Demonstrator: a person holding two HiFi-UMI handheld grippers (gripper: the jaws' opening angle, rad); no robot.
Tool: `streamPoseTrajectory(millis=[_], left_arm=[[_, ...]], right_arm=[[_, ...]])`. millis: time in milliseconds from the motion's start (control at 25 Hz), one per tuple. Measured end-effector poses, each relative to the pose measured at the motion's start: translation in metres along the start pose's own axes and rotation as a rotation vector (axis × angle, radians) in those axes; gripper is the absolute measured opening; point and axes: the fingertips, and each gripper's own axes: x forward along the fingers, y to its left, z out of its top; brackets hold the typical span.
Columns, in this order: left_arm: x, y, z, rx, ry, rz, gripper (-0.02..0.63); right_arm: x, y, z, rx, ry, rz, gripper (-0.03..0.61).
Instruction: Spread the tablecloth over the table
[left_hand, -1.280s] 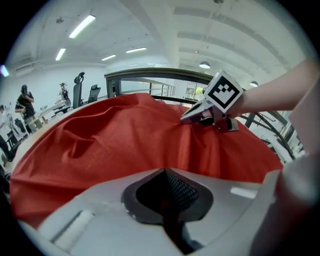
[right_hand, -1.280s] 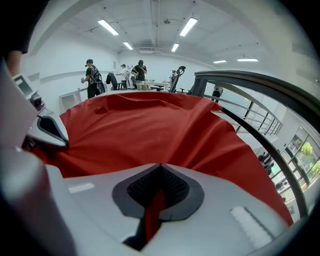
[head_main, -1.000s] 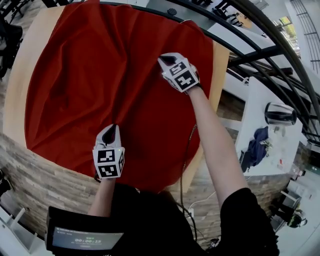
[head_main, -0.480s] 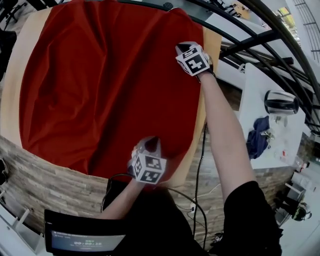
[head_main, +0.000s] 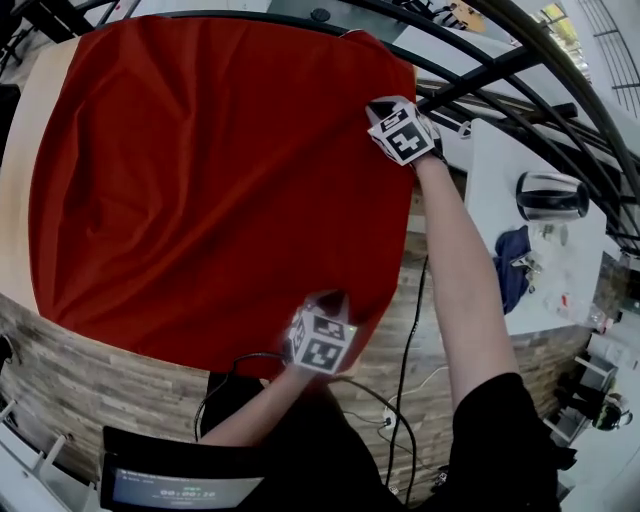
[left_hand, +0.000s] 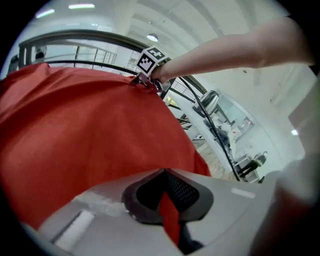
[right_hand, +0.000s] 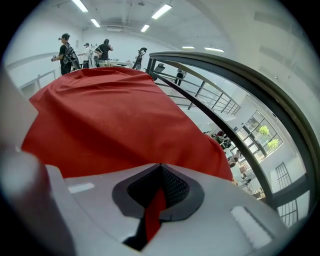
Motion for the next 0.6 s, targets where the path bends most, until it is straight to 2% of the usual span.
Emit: streamPoseTrajectory(millis=[200, 320, 400, 440, 600], left_arm=[[0.035, -0.072, 0.000, 0.040, 0.054, -0.139, 0.006], [0.050, -0.093, 0.012, -0.013, 0.029, -0.197, 0.006], [0.052, -0.101, 0.022, -0.020, -0.022, -0.214, 0.006], [0.048, -0.100, 0.030, 0.004, -0.065, -0.210, 0.006], [0.003, -0.074, 0.065, 0.154, -0.234, -0.138, 0.006]], right_arm=[[-0.019, -0.015, -0.037, -0.011, 0.057, -0.039, 0.008], [-0.030, -0.025, -0.066, -0.012, 0.096, -0.069, 0.008], [-0.038, -0.033, -0.081, -0.009, 0.122, -0.095, 0.008], [-0.042, -0.034, -0.081, -0.005, 0.116, -0.106, 0.008], [-0.058, -0.008, -0.037, 0.045, -0.037, -0.077, 0.009]])
